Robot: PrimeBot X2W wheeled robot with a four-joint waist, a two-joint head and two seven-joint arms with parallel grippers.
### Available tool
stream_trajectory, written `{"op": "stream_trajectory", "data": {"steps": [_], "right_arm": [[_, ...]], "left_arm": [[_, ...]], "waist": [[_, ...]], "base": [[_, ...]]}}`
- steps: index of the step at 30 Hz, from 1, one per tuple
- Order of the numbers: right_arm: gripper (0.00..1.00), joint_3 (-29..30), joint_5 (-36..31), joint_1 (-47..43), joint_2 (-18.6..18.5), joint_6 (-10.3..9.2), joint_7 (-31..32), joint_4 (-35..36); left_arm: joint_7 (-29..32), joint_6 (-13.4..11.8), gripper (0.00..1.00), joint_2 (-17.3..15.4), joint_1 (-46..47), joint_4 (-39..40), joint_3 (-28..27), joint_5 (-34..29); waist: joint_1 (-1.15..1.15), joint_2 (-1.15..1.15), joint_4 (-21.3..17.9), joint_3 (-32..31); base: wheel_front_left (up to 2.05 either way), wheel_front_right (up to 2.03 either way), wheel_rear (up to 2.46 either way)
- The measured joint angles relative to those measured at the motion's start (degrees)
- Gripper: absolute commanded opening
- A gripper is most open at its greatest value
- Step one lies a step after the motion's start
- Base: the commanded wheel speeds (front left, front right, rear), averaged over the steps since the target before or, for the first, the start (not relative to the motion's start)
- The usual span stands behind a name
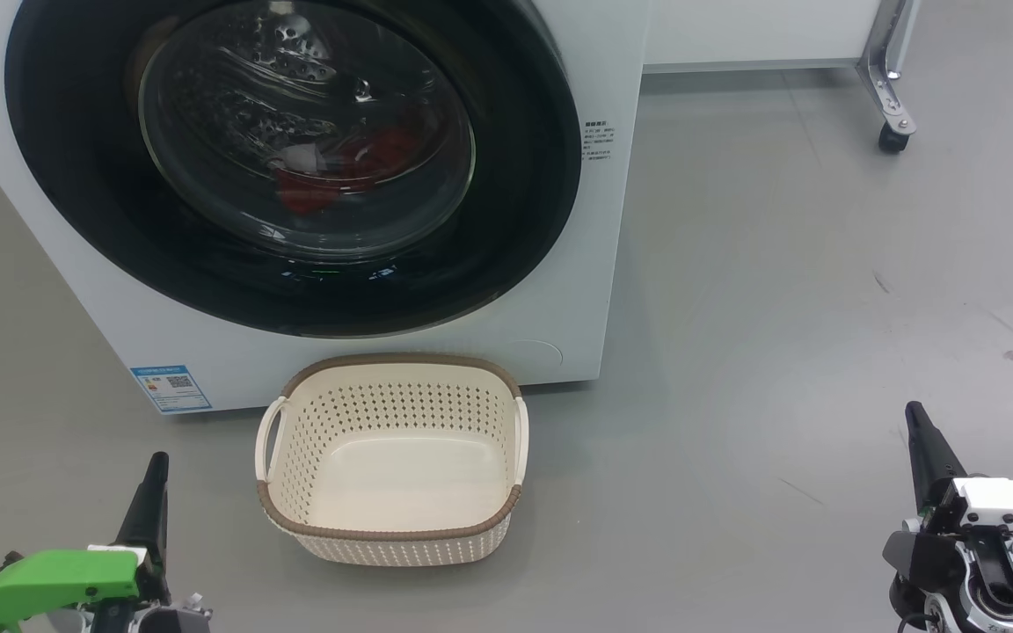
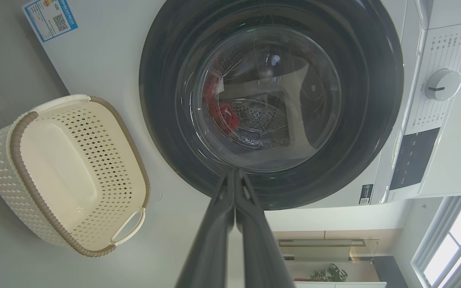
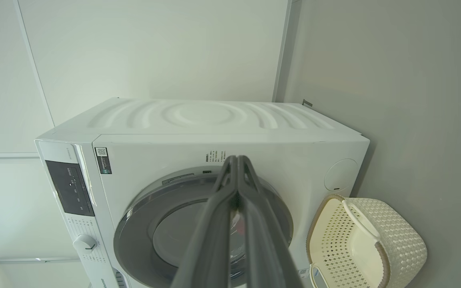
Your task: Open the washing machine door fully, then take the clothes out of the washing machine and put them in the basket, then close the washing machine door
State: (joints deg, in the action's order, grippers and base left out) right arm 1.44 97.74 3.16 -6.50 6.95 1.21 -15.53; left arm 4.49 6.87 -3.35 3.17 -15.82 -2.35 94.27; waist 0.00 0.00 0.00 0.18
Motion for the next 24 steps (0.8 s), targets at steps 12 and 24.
{"op": "stream_trajectory", "data": {"steps": [12,24], "right_arm": [[0.00,0.1,0.0,0.0,0.1,0.00,0.0,0.0],[1.00,0.2,-0.1,0.0,0.1,-0.01,0.1,0.0]], "left_arm": [[0.0,0.0,0.00,0.0,0.0,0.0,0.0,0.0],[0.0,0.0,1.00,0.0,0.0,0.0,-0.1,0.0]], "waist": [[0.00,0.00,0.0,0.0],[0.00,0.00,0.0,0.0]], "base": [[0.00,0.00,0.00],[0.00,0.00,0.00]]}}
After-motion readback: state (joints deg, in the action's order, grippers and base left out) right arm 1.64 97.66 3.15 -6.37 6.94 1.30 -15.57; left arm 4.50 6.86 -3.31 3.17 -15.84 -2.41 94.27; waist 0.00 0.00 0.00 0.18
